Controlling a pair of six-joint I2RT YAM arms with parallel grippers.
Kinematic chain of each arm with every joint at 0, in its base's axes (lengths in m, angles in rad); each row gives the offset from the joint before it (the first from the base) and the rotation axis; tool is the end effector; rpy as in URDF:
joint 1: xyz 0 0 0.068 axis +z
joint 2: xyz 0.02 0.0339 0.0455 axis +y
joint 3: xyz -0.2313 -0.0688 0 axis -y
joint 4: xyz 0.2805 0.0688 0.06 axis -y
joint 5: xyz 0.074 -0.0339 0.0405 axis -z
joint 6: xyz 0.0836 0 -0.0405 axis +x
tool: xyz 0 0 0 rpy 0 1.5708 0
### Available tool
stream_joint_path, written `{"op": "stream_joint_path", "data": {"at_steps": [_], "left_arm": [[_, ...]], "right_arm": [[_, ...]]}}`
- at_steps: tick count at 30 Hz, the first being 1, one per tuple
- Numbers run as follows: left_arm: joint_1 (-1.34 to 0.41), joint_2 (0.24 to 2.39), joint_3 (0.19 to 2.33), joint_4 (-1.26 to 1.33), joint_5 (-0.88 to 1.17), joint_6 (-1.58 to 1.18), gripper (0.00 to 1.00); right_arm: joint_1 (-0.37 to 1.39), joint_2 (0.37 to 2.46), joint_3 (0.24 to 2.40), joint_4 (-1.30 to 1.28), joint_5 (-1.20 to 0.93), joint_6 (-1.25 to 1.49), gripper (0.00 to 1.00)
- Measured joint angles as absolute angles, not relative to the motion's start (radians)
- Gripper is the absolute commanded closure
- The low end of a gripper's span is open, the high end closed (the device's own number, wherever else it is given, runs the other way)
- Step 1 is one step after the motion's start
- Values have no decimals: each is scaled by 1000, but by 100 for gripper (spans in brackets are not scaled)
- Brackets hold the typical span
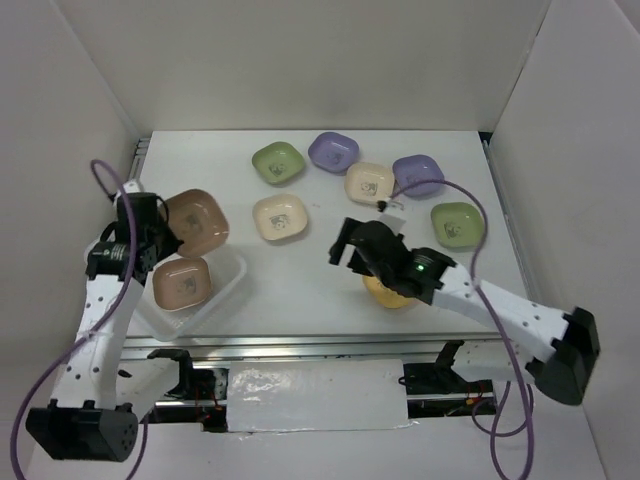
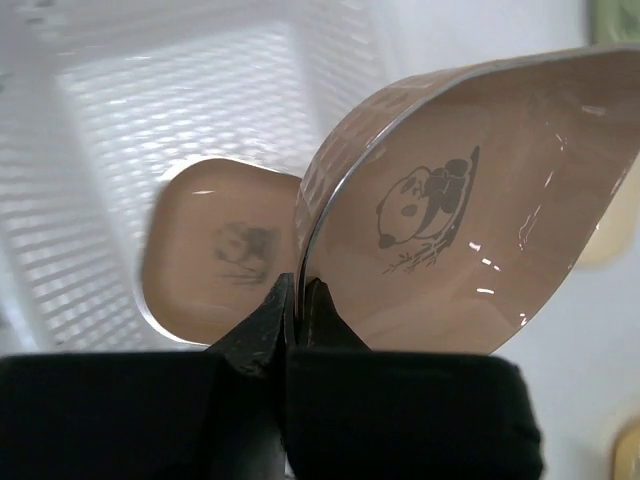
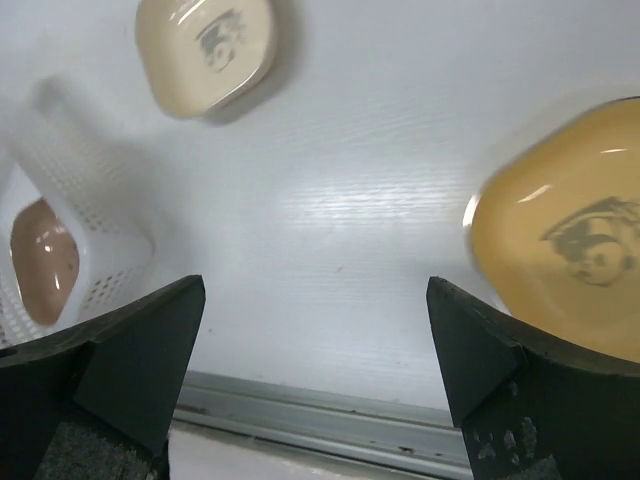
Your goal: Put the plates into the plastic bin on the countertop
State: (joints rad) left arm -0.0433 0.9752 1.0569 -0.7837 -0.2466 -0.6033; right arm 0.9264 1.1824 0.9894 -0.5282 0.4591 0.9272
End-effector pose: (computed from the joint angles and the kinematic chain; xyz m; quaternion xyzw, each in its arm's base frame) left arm 0.2839 0.0081 0.2875 -0.2985 0.8509 -0.0269 0.4315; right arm 0.2285 0.2424 0.2343 0.0941 0.8872 0.1965 0.4067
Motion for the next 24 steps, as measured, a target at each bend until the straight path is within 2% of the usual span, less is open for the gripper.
{"op": "stream_joint_path", "data": {"at_steps": [4,8,18,24], "left_arm": [[158,917,1014,-819,-307,-645,100],[242,905,953,-866,-284,-703,100],[307,970,789,-842,-132,-831,100],[315,820,641,-832,-91,-960,100]], "right_arm": [[810,932,804,-550,455,936,0],[720,765,693,-557,414,932,0],[578,633,658,-562,296,842,0],[479,578,639,-562,205,784,0]]}}
